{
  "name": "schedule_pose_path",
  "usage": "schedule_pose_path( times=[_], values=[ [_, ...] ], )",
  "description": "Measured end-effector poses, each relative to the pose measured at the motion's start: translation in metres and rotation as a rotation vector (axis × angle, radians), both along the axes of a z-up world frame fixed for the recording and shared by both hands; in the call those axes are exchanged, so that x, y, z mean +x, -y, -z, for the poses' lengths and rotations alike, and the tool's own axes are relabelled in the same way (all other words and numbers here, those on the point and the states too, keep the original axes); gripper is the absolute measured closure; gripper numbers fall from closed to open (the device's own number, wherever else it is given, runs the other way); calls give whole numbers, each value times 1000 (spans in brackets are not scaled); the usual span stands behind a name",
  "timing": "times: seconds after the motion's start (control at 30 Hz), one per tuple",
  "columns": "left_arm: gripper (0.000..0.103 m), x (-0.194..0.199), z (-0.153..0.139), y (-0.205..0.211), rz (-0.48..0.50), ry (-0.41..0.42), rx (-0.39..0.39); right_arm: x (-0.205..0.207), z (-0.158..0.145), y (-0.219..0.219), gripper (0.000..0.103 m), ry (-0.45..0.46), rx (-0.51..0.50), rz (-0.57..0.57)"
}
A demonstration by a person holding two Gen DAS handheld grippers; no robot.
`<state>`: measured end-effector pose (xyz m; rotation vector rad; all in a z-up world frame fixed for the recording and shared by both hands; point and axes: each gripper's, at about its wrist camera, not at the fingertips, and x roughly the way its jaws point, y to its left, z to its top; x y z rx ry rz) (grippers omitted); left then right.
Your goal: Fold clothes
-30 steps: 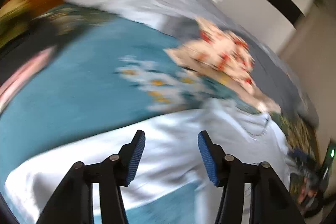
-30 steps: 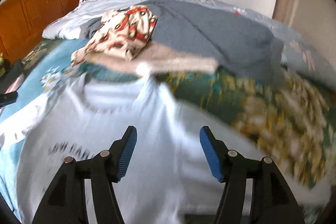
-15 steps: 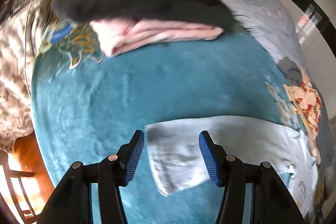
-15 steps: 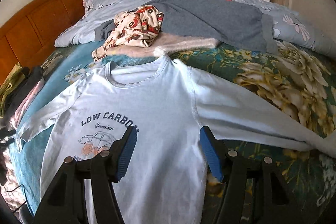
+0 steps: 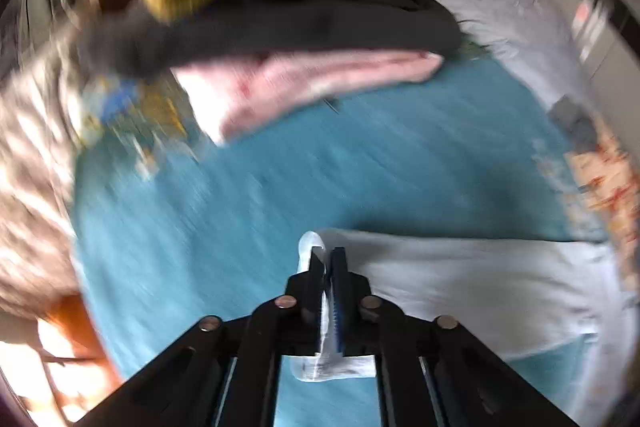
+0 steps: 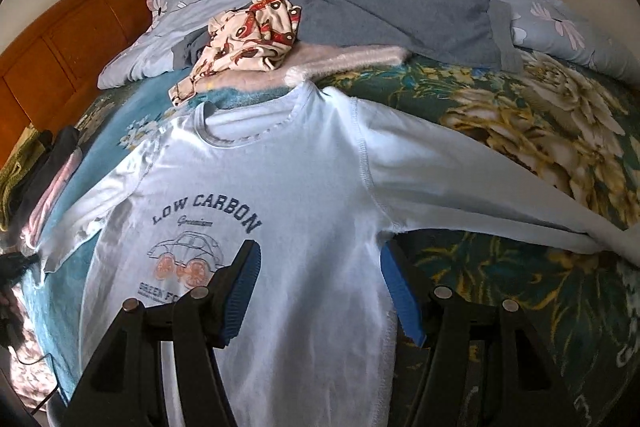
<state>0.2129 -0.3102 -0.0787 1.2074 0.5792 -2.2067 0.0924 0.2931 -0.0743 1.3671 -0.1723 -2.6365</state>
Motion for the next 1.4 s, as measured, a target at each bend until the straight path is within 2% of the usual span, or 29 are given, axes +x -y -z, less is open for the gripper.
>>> schedule_pose_path(
  times=[0.13,0.2,0.33,0.43,0.63,0.7,0.77,0.83,0.93,0.97,1.1,1.17,1.27,1.4],
  values=[
    [100,-11,1,15,24,91,-88,-2,6,-4,39,21,-38,15],
    [100,-13,3,19,28,110,-94,-3,9,-3,39,30,-43,20],
    [100,-3,-8,18,0,29,-26,-2,10,-3,39,23,-39,17],
    [99,0,-22,-10,54,-29,17,-4,9,-10,39,14,-62,38],
    [96,-16,-52,-138,361,-157,128,4,-2,-36,39,-10,-150,78],
    [88,-17,-52,-192,474,-182,184,13,-10,-58,39,-23,-158,93],
    [66,-15,-48,-237,563,-187,210,22,-18,-86,39,-41,-151,138],
    [57,-16,-45,-282,659,-182,200,36,-26,-128,39,-59,-139,236],
    [52,-8,-31,-336,752,-146,188,64,-29,-199,39,-77,-149,428],
    [48,-5,-25,-348,768,-127,191,75,-28,-223,39,-81,-147,494],
    [48,19,-4,-377,778,-57,200,104,-21,-298,39,-57,-129,675],
    [47,29,2,-386,771,-47,185,108,-17,-323,39,-37,-153,706],
    [42,32,0,-390,762,-50,165,107,-7,-348,39,-20,-256,729],
    [41,36,0,-396,751,-38,133,97,0,-351,39,-16,-353,736]
  ],
)
